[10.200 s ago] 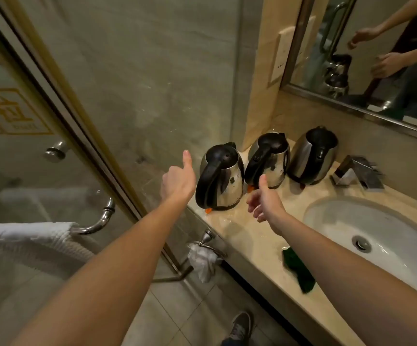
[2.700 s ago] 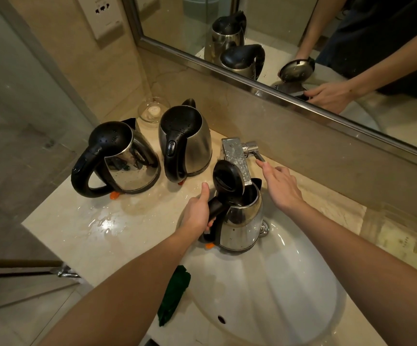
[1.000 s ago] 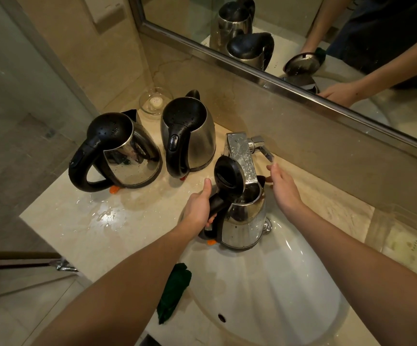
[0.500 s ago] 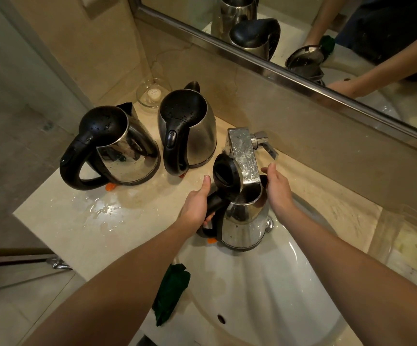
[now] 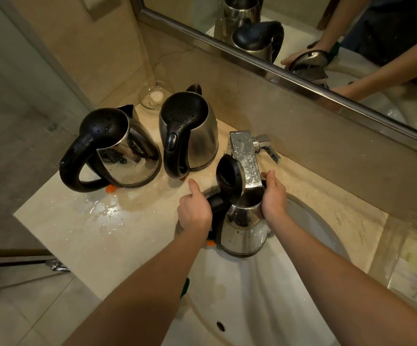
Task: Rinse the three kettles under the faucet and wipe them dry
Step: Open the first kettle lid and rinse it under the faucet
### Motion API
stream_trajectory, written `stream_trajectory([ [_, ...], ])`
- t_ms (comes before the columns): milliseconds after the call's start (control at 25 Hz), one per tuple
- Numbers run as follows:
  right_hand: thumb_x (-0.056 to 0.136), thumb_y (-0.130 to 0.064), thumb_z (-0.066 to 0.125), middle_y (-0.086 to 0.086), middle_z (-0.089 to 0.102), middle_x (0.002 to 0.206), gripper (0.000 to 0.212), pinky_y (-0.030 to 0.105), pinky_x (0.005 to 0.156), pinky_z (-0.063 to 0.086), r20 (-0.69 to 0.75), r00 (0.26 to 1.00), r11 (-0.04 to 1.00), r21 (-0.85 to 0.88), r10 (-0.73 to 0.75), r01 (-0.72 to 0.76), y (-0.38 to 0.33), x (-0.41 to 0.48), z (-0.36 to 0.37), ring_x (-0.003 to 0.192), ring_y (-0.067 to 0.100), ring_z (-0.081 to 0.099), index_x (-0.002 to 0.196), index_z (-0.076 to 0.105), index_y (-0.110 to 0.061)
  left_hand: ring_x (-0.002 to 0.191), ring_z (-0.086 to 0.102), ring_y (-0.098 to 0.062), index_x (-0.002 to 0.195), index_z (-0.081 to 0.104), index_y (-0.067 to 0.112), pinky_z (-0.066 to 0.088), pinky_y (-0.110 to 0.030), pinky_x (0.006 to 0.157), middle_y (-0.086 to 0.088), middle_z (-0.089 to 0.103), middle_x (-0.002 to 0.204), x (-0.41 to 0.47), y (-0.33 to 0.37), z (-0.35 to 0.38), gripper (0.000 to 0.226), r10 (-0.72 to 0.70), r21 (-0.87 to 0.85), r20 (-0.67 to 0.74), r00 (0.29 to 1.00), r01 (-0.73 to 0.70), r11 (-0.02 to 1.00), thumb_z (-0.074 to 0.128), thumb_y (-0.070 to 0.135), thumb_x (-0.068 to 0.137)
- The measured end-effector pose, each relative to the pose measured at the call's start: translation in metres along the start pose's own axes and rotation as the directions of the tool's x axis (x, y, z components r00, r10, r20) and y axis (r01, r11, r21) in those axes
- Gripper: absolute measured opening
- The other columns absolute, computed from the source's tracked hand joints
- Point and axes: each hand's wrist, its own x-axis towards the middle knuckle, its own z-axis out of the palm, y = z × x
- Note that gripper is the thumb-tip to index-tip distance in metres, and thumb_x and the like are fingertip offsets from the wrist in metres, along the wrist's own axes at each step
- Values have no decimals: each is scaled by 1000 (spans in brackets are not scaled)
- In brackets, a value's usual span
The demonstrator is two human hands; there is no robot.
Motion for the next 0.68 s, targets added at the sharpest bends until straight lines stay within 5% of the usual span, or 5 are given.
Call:
stream_trajectory([
  [160, 104, -46, 28, 6, 61, 131, 55, 36, 102, 39, -48, 999, 1000, -21, -18, 17, -2, -3, -2, 123, 24, 53, 128, 62, -9, 59, 49, -18, 58, 47, 13, 39, -33, 66, -4, 48, 58, -6, -1, 6, 63, 79, -70, -149, 986, -90, 993, 24, 51, 104],
  [280, 105, -44, 28, 7, 61, 129, 54, 31, 91, 36, -73, 997, 999, -48, -22, 19, -2, -5, -3, 121, 25, 53, 127, 63, -9, 62, 50, -19, 58, 47, 16, 40, -33, 66, -2, 49, 59, -11, 0, 12, 61, 126, -7, -134, 983, -128, 992, 26, 52, 102],
  [480, 103, -51, 27, 6, 60, 130, 58, 47, 105, 41, -54, 998, 1000, -21, 21, -22, 0, -2, -3, 121, 26, 54, 128, 61, -12, 73, 58, -23, 63, 52, 17, 43, -35, 71, -4, 57, 68, -9, 1, 14, 63, 89, 97, -133, 987, -77, 992, 20, 54, 102],
  [680, 96, -64, 26, 6, 63, 126, 65, 54, 101, 46, -31, 998, 998, -7, 60, -60, 4, 0, 0, 118, 29, 57, 128, 59, -19, 73, 60, -26, 62, 52, 16, 45, -37, 72, -4, 54, 64, -8, -1, 18, 63, 108, 106, -171, 979, -91, 990, 20, 52, 103],
])
